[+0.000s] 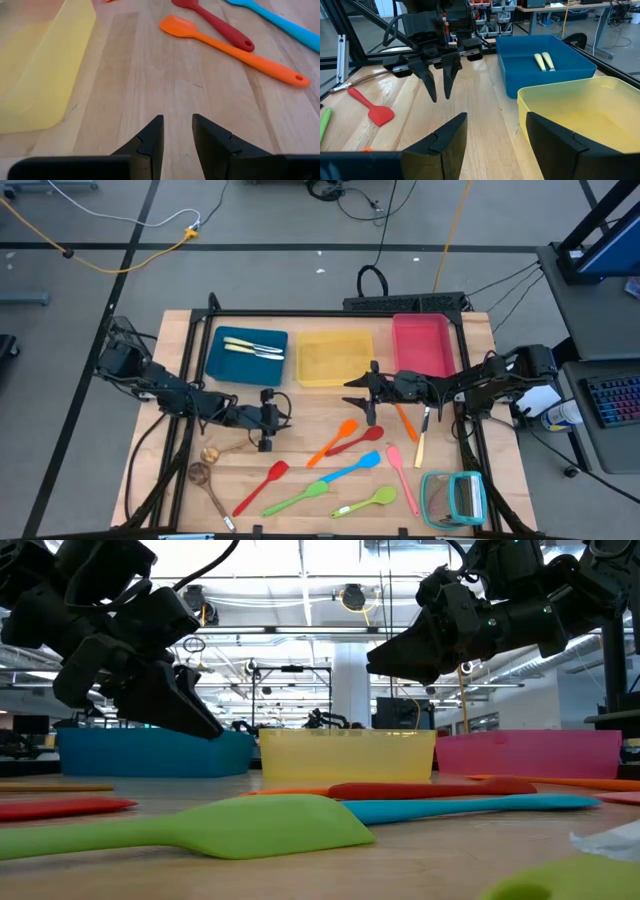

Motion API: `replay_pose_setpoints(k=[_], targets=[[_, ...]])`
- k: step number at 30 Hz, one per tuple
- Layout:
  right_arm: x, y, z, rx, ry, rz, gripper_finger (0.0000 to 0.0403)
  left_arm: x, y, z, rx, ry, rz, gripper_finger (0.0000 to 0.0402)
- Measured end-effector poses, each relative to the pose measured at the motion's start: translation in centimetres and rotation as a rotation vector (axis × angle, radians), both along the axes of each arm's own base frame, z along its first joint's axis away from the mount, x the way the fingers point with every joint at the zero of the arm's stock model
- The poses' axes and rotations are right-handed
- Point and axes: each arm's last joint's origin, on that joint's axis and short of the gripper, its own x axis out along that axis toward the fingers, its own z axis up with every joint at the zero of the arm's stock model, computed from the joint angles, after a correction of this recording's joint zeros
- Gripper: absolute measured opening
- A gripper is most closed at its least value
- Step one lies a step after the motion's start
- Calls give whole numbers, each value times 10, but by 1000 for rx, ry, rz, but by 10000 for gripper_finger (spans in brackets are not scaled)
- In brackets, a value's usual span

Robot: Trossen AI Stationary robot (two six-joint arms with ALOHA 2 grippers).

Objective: Pick & Place Kitchen Items
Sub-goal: Put the yellow knife into the blue bin

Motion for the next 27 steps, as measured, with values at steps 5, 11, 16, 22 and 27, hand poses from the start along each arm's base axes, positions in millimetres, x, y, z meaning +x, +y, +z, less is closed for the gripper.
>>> replay_pose_setpoints(k=[5, 11, 16, 22, 27], targets=[[0, 0, 0, 0, 0, 0, 197, 0, 0, 0, -2, -3, 0, 106], [0, 0, 0, 0, 0, 0, 197, 2, 0, 3, -3, -34, -2, 106], [0, 0, 0, 0, 0, 0, 196, 8, 7, 10, 18, -108, 6, 106], [0, 0, 0, 0, 0, 0, 196, 16, 22, 22, 8, -238, 61, 106], [0, 0, 0, 0, -1, -3, 196, 18, 34, 23, 98, -236, 33, 106]])
